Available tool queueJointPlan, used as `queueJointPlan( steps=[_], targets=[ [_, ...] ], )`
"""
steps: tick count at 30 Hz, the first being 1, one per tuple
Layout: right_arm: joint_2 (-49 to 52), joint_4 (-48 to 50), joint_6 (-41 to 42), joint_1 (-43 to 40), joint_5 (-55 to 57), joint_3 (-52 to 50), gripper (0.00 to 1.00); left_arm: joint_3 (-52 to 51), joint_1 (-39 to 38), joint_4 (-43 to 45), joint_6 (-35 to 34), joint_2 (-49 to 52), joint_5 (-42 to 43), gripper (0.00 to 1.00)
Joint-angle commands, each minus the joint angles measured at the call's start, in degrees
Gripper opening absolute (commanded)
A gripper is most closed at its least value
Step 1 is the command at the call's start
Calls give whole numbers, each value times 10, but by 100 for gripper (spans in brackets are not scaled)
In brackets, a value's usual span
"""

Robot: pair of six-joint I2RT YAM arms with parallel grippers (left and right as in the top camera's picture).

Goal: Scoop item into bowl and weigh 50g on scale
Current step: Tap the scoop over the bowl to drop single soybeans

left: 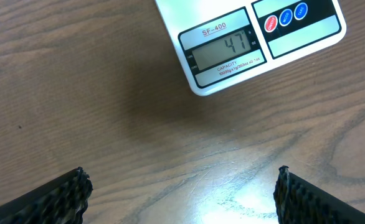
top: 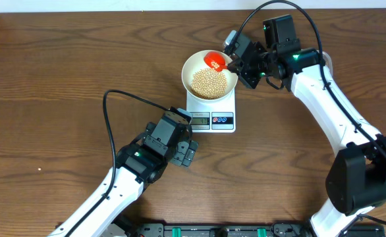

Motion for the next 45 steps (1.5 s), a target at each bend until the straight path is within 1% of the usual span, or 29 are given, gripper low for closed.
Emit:
queueJointPlan(
  steps=[1, 8, 14, 23, 45],
  targets=[
    [-9, 4, -21, 3, -2, 2, 1, -3, -2, 0, 8, 3, -2, 96],
    [-9, 5, -21, 3, 2, 2, 1, -3, -2, 0, 8, 3, -2, 96],
    [-9, 4, 59, 3, 2, 2, 1, -3, -2, 0, 8, 3, -2, 96],
    [-9, 4, 111, 3, -3, 2, 1, -3, -2, 0, 8, 3, -2, 96],
    [-9, 6, 114, 3, -5, 2, 1, -3, -2, 0, 8, 3, -2, 96]
  ],
)
